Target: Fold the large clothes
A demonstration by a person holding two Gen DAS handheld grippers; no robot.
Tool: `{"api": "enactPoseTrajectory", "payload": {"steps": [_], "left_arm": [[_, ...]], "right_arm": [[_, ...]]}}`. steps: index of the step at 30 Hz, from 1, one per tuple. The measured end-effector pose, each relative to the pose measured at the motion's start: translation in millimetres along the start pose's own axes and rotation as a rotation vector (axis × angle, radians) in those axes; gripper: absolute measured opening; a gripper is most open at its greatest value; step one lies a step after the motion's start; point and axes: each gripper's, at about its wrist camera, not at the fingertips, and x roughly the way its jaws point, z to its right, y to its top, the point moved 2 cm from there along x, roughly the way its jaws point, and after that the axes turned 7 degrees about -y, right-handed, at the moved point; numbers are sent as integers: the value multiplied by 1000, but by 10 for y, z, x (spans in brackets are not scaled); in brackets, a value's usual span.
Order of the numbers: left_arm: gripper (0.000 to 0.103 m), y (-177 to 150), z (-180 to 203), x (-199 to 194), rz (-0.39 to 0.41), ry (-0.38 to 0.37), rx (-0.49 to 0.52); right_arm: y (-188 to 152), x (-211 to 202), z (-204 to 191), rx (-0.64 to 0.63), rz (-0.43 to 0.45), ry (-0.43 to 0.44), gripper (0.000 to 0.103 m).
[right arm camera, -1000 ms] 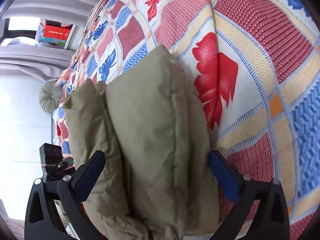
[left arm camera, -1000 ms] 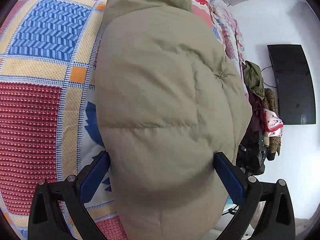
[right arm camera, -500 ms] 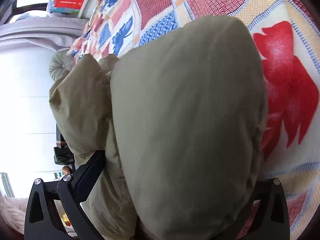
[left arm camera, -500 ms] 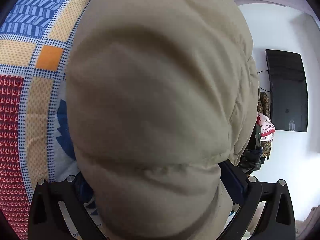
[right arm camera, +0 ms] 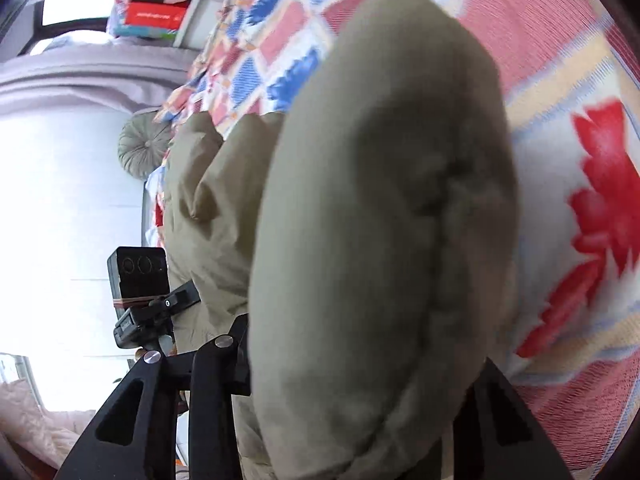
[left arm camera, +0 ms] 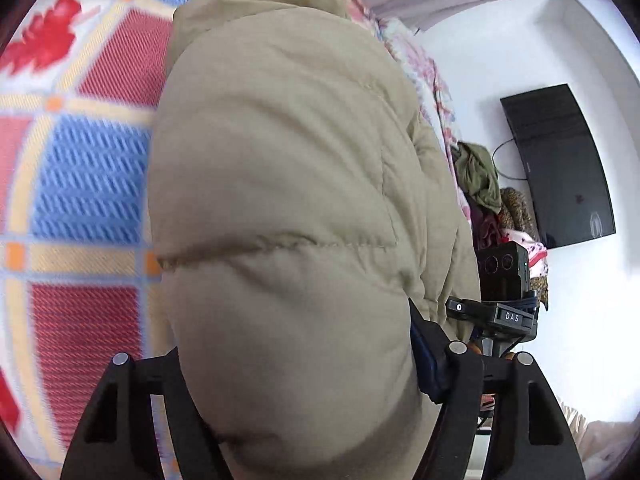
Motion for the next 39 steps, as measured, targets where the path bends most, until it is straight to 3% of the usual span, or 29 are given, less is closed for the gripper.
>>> {"api": "enactPoseTrajectory", "payload": {"steps": [5, 12, 15, 18, 20, 23, 26, 32, 34, 36, 39], "left_arm": [[73, 511, -148, -543, 95, 98, 53], [74, 1034, -738, -895, 196, 221, 15], [84, 1105, -1165, -849, 218, 314, -38], [90, 1024, -1457, -805, 258, 312, -71], [96, 1004, -1473, -769, 275, 354, -55], [97, 1008, -1505, -875, 275, 418, -35], [97, 963, -1347, -1066, 292, 494, 30], [97, 651, -1102, -1686, 327, 521, 100], [97, 500, -1090, -1729, 317, 557, 118], [97, 348, -1083, -1625, 286, 596, 132], [97, 208, -1134, -1428, 250, 598, 118]], "right_arm": [[301, 263, -642, -80, 24, 32, 43], [844, 1124, -1385, -159, 34, 29, 43], [1008, 1460, -1481, -143, 28, 5, 43], [1064, 1737, -1453, -140, 21, -66, 44], [1075, 1867, -1405, -124, 17, -84, 49], [1059, 1979, -1348, -115, 20, -104, 57], [1139, 1996, -1386, -78, 26, -127, 58], [995, 1491, -1707, -151, 138, -328, 60], [866, 1264, -1821, -192, 214, -390, 54], [672, 1064, -1984, -252, 273, -392, 38], [311, 1040, -2119, -356, 268, -372, 37]]}}
